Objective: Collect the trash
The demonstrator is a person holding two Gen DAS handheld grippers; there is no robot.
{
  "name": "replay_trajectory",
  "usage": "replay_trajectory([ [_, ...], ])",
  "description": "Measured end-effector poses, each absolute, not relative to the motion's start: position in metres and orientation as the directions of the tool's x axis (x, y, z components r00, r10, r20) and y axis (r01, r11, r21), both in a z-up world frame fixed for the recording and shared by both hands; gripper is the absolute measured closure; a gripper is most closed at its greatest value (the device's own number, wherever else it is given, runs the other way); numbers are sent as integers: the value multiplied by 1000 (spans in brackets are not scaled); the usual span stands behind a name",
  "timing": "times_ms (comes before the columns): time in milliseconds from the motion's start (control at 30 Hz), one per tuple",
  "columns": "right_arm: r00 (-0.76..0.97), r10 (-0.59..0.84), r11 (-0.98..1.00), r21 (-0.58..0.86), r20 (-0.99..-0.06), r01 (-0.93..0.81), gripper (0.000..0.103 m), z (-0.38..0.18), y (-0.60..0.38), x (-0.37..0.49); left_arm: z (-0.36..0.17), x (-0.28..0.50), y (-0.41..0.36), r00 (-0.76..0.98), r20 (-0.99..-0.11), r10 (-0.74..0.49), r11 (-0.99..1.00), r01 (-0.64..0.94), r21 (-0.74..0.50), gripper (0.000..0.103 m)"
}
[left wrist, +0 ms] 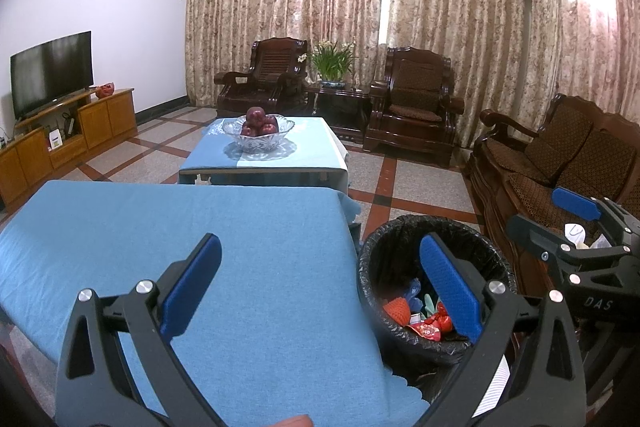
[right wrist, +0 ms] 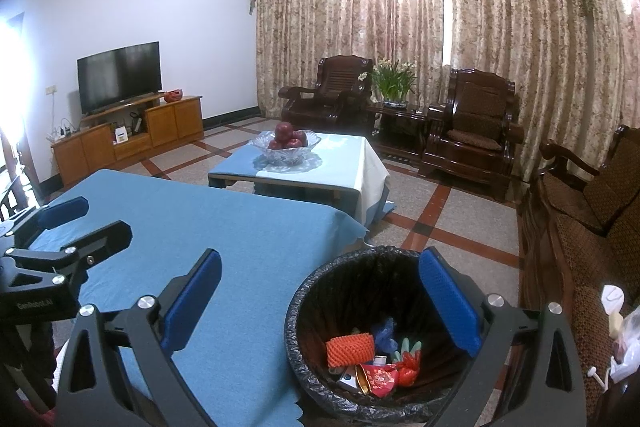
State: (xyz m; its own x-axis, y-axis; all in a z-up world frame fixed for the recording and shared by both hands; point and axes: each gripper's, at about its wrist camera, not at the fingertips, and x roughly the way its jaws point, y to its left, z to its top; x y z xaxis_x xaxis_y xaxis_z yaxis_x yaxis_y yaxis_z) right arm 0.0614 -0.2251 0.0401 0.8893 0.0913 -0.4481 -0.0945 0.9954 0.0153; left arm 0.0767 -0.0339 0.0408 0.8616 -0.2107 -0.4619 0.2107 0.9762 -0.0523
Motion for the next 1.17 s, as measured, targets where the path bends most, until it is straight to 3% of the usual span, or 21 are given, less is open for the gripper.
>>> replay_trajectory([
  [1167,888,90,996,15,-452,-93,6,38,-222,62,36,72,-28,858,-471,-206,977,203,-57,6],
])
